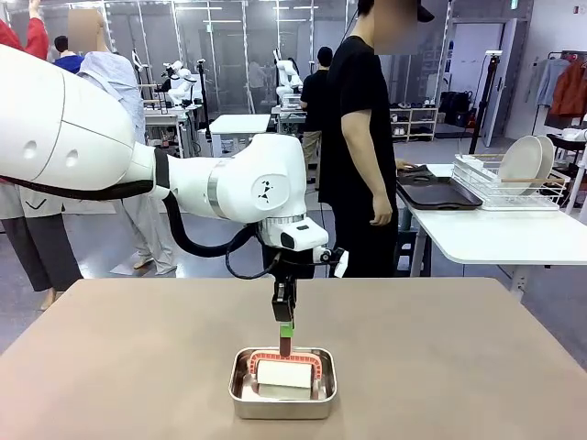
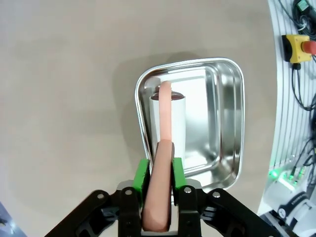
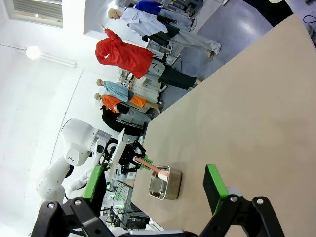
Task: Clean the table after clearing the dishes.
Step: Place the Lint Roller back on top of the Airtight Container.
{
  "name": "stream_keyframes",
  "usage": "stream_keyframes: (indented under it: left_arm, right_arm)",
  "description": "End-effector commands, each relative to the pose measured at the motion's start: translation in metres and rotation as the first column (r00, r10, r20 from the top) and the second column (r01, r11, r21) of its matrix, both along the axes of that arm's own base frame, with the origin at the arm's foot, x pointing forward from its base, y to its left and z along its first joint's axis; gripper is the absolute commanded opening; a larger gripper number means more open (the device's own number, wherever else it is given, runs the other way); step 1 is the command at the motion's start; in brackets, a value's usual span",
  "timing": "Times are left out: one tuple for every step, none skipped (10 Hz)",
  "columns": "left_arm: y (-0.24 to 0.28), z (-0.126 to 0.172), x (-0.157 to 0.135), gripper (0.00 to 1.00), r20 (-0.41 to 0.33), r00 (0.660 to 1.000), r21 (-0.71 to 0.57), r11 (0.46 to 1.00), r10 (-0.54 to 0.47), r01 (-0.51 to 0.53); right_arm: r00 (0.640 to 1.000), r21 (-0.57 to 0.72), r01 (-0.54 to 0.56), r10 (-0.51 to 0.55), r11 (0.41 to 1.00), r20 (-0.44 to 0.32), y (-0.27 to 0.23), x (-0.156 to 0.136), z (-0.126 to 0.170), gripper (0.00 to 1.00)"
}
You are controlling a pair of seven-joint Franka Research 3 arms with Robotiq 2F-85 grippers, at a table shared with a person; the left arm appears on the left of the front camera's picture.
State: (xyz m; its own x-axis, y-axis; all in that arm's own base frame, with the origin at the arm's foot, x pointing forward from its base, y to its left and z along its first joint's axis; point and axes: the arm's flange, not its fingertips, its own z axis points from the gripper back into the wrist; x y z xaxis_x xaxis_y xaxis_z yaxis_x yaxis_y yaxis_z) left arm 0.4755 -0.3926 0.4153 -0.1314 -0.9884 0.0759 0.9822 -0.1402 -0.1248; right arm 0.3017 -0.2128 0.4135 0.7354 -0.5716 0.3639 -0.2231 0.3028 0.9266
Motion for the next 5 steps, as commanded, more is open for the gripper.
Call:
stream_keyframes:
  left_arm:
    - [0.005,0.005,0.000,0.58,0.015,1.000,0.013,1.000,0.024,-0.024]
    - [0.007,0.012,0.000,0.86,0.029,0.999,0.013,1.000,0.024,-0.025]
    - [0.010,0.018,0.001,0.89,0.038,0.999,0.017,0.999,0.033,-0.033]
    - [0.012,0.022,0.003,1.00,0.046,0.998,0.015,0.999,0.038,-0.039]
    - [0.013,0.028,0.003,1.00,0.058,0.998,0.006,0.999,0.040,-0.040]
  right_arm:
    - [1.000,-0.001,-0.008,0.008,1.000,0.009,0.000,-0.002,0.002,1.00]
    - [1.000,-0.001,-0.008,0.008,1.000,0.009,0.000,-0.002,0.002,1.00]
    - [1.000,-0.001,-0.008,0.008,1.000,0.009,0.000,-0.002,0.002,1.00]
    - [1.000,-0.001,-0.008,0.008,1.000,0.009,0.000,-0.002,0.002,1.00]
    - [1.000,-0.001,-0.008,0.008,1.000,0.009,0.000,-0.002,0.002,1.00]
